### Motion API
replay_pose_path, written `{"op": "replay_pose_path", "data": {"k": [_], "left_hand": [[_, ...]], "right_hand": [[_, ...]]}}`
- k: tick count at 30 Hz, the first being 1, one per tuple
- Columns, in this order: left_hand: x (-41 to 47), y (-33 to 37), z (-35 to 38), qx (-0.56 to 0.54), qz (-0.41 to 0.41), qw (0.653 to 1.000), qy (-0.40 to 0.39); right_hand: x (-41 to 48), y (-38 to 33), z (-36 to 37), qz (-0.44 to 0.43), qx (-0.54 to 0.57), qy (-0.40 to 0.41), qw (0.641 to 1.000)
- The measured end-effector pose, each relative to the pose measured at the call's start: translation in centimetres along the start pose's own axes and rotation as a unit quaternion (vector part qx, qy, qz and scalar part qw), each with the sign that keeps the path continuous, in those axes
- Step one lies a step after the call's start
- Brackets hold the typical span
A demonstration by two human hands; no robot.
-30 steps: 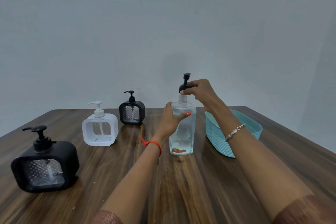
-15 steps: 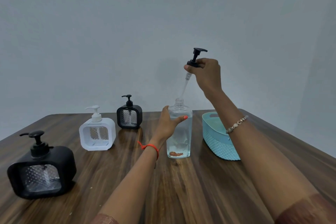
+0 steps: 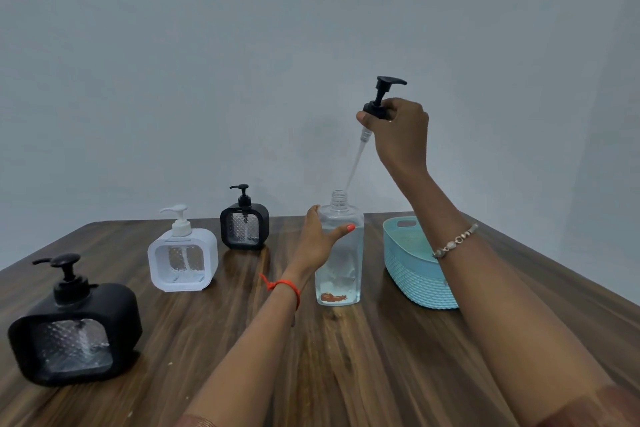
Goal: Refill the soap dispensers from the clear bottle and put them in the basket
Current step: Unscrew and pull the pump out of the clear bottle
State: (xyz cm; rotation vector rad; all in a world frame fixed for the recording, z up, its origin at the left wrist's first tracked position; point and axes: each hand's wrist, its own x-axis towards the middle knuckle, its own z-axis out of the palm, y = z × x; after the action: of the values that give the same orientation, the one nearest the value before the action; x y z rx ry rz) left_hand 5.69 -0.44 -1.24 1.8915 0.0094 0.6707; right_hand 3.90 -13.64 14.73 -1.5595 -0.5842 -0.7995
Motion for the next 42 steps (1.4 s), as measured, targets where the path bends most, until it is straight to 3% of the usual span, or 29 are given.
{"op": "replay_pose_path", "data": {"k": [16,23,25,28,32,39,42], "left_hand": [[0.0,-0.2,0.1,0.004,0.0,1.0,0.002],[-0.2,0.0,-0.1,-0.004,-0.006,1.0,-0.006],[-0.3,0.2,-0.1,-0.01,-0.01,1.0,-0.008],[-0.5,0.5,-0.2,-0.011,-0.017,1.0,-0.012],[-1.1,1.1,-0.3,-0.028,-0.013,0.999,-0.007],[-2.9,0.1,-0.9,-0.071,-0.03,0.997,-0.03],[-3.3,-0.5,-1.1,-0.076,-0.044,0.995,-0.04]], "right_hand": [[0.1,0.2,-0.8,0.013,0.059,0.017,0.998],[-0.9,1.0,-4.3,-0.028,0.192,0.157,0.968],[-1.4,1.6,-5.4,-0.038,0.217,0.163,0.962],[-3.3,3.8,-5.9,-0.06,0.175,0.092,0.978],[-8.2,8.3,-5.4,-0.061,0.081,-0.088,0.991],[-14.6,15.9,-6.1,-0.071,-0.095,-0.245,0.962],[-15.5,17.3,-6.9,-0.074,-0.149,-0.357,0.919]]}}
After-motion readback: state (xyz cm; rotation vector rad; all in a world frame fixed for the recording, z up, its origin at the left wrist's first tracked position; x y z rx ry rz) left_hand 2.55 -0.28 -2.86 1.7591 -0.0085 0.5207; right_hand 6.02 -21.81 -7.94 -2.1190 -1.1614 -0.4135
